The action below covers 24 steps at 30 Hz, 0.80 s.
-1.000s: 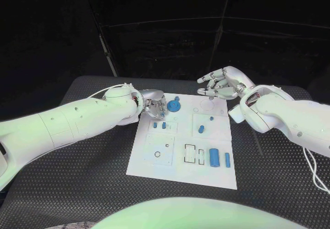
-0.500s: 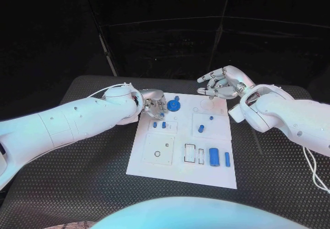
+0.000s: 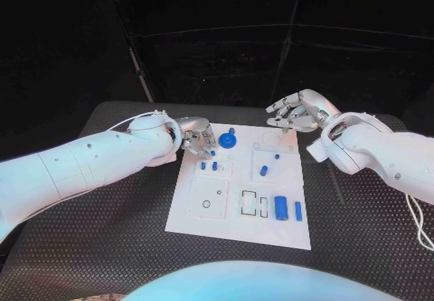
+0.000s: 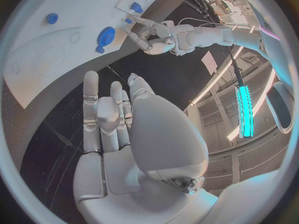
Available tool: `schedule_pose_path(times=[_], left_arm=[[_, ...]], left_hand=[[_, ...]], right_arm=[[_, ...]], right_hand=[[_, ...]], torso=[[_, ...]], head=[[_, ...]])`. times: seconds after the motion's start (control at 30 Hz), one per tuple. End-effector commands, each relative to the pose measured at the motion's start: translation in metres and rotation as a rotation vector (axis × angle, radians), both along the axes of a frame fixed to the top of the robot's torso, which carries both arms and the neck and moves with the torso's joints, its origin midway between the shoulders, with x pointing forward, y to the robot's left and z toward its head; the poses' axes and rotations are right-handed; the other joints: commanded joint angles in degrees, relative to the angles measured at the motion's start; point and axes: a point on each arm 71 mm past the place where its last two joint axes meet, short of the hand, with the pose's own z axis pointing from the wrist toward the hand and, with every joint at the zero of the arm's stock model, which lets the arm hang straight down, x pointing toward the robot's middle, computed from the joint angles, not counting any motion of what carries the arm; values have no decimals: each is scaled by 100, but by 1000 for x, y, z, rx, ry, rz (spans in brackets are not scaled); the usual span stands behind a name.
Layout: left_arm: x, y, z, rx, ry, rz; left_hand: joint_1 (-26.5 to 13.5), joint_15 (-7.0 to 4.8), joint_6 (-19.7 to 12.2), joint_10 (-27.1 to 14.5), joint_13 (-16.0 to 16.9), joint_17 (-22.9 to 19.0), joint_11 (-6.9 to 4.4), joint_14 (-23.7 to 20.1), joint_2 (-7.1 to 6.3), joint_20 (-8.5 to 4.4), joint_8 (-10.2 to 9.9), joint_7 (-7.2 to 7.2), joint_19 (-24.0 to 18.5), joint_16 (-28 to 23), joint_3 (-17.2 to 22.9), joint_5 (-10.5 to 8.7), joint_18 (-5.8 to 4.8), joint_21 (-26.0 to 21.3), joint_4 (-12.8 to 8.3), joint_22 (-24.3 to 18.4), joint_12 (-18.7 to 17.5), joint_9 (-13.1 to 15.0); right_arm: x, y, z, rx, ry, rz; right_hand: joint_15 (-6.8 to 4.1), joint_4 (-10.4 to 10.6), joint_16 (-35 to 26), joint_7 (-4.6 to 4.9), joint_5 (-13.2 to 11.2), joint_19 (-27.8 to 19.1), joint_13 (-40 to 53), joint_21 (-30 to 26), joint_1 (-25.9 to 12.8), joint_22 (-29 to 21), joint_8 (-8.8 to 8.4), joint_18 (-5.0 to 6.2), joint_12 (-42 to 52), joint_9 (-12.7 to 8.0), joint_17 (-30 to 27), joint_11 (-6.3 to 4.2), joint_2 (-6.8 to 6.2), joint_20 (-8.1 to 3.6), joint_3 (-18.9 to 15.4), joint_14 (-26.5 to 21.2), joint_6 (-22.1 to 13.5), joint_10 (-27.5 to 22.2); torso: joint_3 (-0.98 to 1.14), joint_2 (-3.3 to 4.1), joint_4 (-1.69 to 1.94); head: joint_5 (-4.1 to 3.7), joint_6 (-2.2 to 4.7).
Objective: Assemble the parts on the task board
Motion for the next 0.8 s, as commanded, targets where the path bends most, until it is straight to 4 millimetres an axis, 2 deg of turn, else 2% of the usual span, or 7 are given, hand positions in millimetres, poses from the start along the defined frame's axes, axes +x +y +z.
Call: schedule_pose_path(times=[0.03, 0.13, 0.3, 0.47, 0.57, 0.63, 0.8], left_arm=[[2, 4, 9, -57, -49, 12], [3, 15, 15, -114, -54, 43], [4, 40, 22, -286, -28, 119], [-1, 58, 29, -524, -3, 188], [-4, 66, 32, -700, 30, 248], [-7, 70, 32, -832, 62, 305], [-13, 71, 28, -955, 106, 360]], left_hand=[[50, 35, -10, -51, 0, -10, -5, 112, -11, 28, -11, 13, -14, 19, -26, 7, -45, -23, 0, -5, -27, 8], [66, 33, 49, -29, 10, -30, -11, 107, 38, 31, 15, 41, -14, 13, -27, 7, -41, -30, -1, -8, 0, 19], [39, -1, 285, 302, 69, -35, -58, 107, 142, 12, 120, 85, -26, 26, 3, 9, -19, -84, 38, -51, 180, 54], [-124, -28, 367, 646, 122, -132, -98, 73, 145, -13, 139, 111, -86, -18, -43, 8, 5, -206, 155, -149, 351, 47], [-174, -2, 372, 540, 88, -908, -63, -236, 119, -1, 120, 139, -502, -531, -93, 10, 154, -1014, 196, -843, 291, 31], [-156, 35, 389, 460, 66, -1789, -31, -659, 129, 33, 108, 164, -1020, -1169, -131, 8, 308, -1928, 198, -1591, 267, 21], [-145, 53, 411, 426, 58, -2520, -18, -979, 152, 59, 91, 180, -1180, -1706, -197, 8, 335, -2221, 208, -1785, 289, 15]], right_arm=[[2, -9, -4, -152, -8, -6], [1, -17, -8, -248, -15, -10], [-6, -23, -15, -410, -42, 7], [-19, -24, -27, -548, -80, 9], [-25, -23, -33, -598, -92, 7], [-30, -20, -37, -624, -99, 12], [-36, -11, -43, -648, -106, 35]], right_hand=[[-12, -52, 265, 0, -95, 88, -446, 143, 189, 86, 61, 25, -492, -2, 286, -8, -25, -11, 170, 133, 131, 70], [-28, -84, 634, -27, -117, 157, -888, 332, 300, 203, 114, 35, -1004, -1, 688, -25, -43, -42, 386, 283, 332, 232], [-32, -111, 895, -66, -165, 357, -1468, 834, 309, 833, 96, -47, -1727, -20, 937, -18, -186, -42, 690, 348, 535, 555], [-3, -58, 963, -46, -249, 380, -1686, 971, 174, 1003, 28, -69, -2042, -32, 986, 21, -307, -15, 765, 354, 522, 607], [24, -22, 995, -37, -309, 378, -1790, 1005, 87, 1039, -42, -72, -2185, -40, 1010, 57, -400, 7, 761, 356, 451, 539], [50, -8, 1021, -6, -337, 385, -1867, 1034, 40, 1077, -102, -78, -2267, -43, 1030, 92, -457, 28, 759, 357, 390, 469], [87, -18, 1063, 41, -365, 388, -1973, 1069, 17, 1118, -176, -81, -2359, -40, 1063, 141, -503, 63, 775, 358, 326, 393]], torso=[[2, -1, 18], [8, -6, -3], [14, -3, -22], [3, 7, 1], [11, -4, -1], [16, -4, -3], [2, 5, 0]], head=[[-21, 30], [-39, 49], [-177, 96], [-317, 169], [-392, 191], [-414, 182], [-472, 165]])
